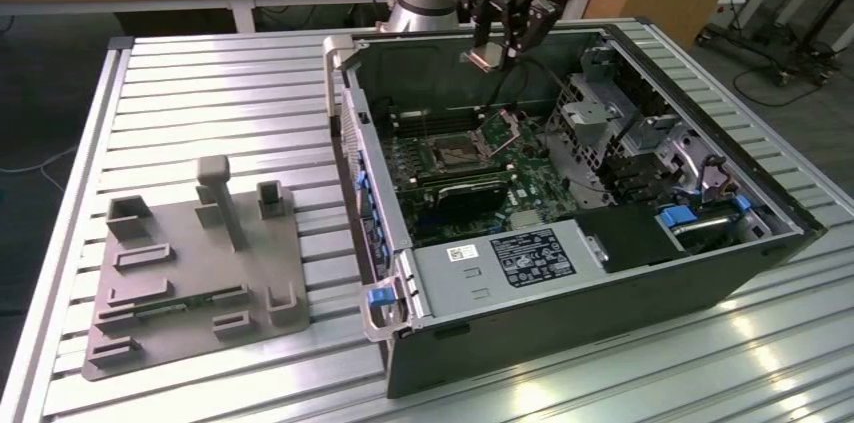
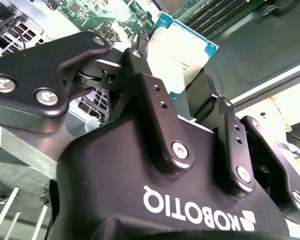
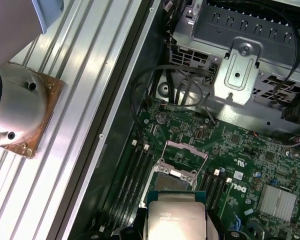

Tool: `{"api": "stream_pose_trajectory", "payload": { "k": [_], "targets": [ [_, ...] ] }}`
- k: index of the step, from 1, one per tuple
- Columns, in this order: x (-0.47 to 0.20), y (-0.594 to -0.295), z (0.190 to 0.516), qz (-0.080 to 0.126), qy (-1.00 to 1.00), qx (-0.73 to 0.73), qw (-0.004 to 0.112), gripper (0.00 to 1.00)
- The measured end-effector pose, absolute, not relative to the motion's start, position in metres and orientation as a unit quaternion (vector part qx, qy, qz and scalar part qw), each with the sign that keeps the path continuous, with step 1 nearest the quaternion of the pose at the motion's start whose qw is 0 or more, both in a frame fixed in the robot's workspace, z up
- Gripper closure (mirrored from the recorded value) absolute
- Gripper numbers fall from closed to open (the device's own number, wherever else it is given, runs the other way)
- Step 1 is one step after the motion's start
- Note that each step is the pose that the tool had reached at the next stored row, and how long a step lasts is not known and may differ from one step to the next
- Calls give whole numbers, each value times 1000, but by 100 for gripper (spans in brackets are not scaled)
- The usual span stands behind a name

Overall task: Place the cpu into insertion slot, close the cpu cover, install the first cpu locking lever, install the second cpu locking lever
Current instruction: 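Place the cpu into insertion slot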

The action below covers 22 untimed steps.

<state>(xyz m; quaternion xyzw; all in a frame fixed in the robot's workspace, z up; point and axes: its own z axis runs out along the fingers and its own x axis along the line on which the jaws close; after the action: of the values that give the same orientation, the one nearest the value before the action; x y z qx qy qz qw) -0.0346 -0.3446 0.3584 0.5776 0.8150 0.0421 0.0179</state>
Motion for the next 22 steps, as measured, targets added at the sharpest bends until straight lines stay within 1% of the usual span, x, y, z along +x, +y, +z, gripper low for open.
{"api": "stream_pose_trajectory", "payload": {
  "k": [12, 22],
  "targets": [
    [-35, -345, 358, 42, 812, 581, 18, 46],
    [-35, -345, 355, 40, 773, 633, 20, 46]
  ]
}}
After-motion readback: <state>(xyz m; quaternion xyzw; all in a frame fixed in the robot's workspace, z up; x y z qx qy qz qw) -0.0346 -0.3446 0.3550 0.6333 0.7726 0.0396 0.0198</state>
